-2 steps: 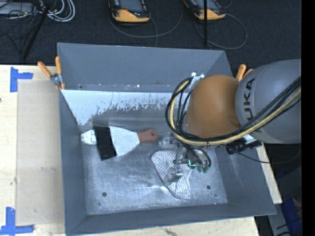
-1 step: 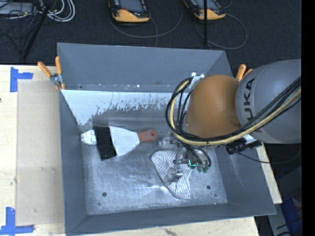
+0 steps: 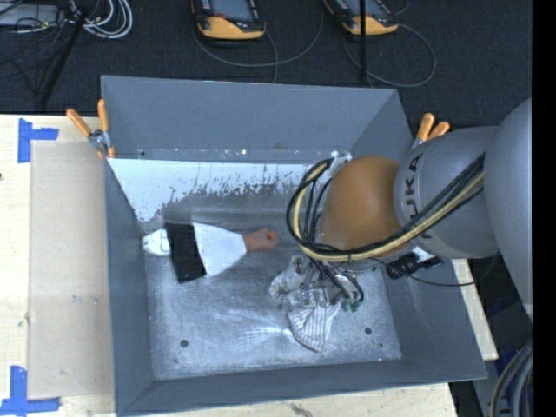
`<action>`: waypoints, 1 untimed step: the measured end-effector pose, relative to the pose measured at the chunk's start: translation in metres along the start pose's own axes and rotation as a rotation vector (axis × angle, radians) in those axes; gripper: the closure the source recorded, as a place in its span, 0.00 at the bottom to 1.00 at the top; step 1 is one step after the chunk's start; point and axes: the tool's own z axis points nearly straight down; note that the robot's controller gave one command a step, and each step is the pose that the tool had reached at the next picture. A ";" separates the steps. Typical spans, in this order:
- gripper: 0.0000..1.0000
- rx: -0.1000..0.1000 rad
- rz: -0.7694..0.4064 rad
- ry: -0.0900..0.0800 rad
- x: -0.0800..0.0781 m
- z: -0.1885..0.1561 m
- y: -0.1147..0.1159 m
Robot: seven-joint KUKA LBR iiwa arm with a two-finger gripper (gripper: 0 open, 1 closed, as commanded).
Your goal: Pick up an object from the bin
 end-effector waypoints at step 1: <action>1.00 0.000 0.001 0.000 0.000 0.000 0.000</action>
Offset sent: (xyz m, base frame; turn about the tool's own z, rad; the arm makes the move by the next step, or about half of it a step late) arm -0.0172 0.0057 0.1513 0.0009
